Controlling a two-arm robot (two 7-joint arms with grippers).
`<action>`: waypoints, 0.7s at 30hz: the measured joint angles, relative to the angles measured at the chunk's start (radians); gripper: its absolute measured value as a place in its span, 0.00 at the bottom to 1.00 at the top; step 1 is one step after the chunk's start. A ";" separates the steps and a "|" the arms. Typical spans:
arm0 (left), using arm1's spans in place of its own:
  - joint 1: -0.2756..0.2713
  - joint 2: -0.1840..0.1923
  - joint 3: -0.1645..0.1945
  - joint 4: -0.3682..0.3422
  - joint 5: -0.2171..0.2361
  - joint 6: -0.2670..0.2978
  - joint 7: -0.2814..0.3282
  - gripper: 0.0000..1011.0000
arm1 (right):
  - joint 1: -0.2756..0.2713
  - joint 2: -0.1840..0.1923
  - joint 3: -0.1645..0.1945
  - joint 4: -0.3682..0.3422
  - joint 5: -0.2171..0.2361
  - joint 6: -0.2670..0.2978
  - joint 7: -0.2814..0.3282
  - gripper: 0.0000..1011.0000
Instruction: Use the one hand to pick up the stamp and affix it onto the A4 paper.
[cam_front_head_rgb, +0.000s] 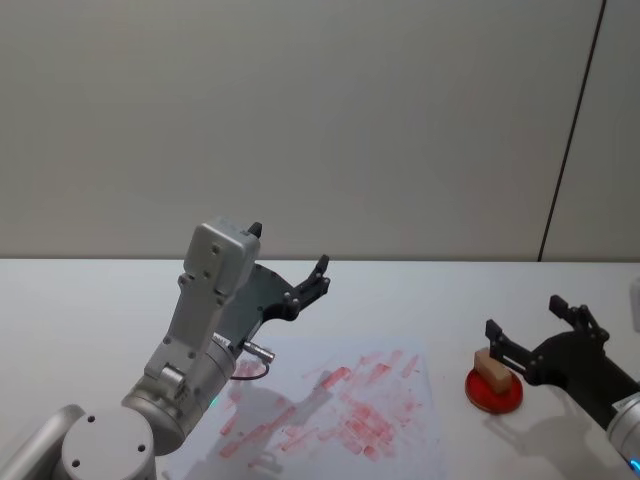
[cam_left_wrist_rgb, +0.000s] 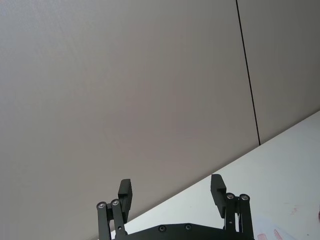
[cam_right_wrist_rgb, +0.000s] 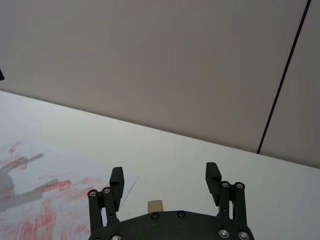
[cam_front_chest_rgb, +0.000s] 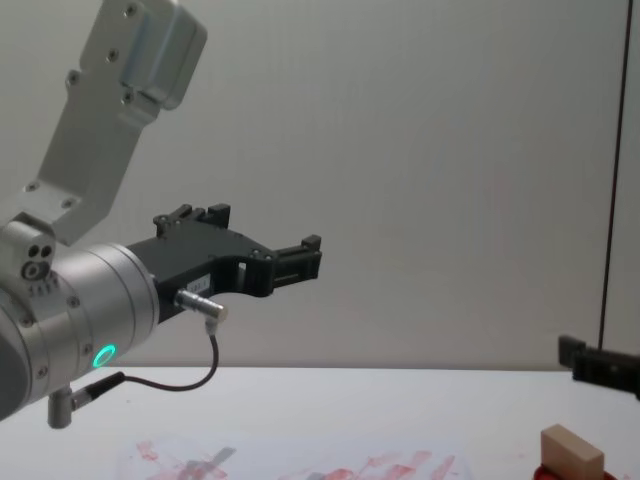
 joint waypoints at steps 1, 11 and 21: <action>0.000 0.000 0.000 0.000 0.000 0.000 0.000 0.99 | 0.001 0.001 0.000 0.007 -0.003 0.002 0.007 0.99; 0.000 0.000 0.000 0.000 0.000 0.000 0.000 0.99 | 0.013 -0.005 -0.010 0.054 -0.035 0.012 0.048 0.99; 0.000 0.000 0.000 0.000 0.000 0.000 0.000 0.99 | 0.036 -0.025 -0.025 0.109 -0.066 0.021 0.066 0.99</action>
